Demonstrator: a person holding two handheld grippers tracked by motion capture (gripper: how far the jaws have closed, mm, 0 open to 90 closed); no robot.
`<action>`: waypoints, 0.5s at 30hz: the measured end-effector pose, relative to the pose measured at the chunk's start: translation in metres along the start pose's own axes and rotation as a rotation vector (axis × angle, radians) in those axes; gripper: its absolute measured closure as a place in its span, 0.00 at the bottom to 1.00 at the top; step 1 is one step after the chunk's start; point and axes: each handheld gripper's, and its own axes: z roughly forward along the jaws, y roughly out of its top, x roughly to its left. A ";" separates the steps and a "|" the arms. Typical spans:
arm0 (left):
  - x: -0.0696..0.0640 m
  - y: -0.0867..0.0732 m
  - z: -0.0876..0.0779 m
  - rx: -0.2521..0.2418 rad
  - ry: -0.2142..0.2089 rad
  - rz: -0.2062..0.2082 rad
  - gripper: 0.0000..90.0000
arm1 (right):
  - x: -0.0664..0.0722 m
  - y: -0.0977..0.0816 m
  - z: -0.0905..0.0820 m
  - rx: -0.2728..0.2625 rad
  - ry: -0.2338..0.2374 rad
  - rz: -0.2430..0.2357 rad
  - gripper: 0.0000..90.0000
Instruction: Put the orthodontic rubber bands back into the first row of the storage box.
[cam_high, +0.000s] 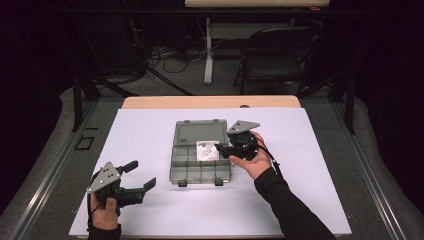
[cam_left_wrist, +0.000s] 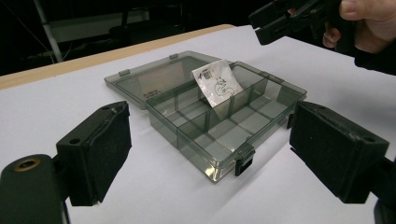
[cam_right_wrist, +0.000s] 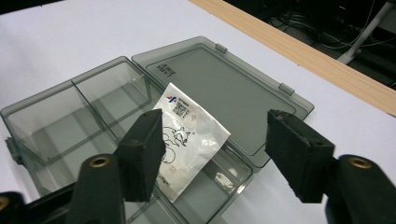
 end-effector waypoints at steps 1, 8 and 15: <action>0.000 0.000 0.000 0.000 0.000 -0.002 0.14 | 0.000 0.000 -0.001 0.004 0.002 0.005 0.36; 0.000 0.000 0.000 -0.001 -0.001 0.000 0.14 | 0.005 -0.006 -0.008 -0.030 0.009 0.043 0.23; 0.001 0.000 0.000 0.001 0.001 0.000 0.14 | 0.012 -0.020 -0.022 -0.043 0.016 0.049 0.16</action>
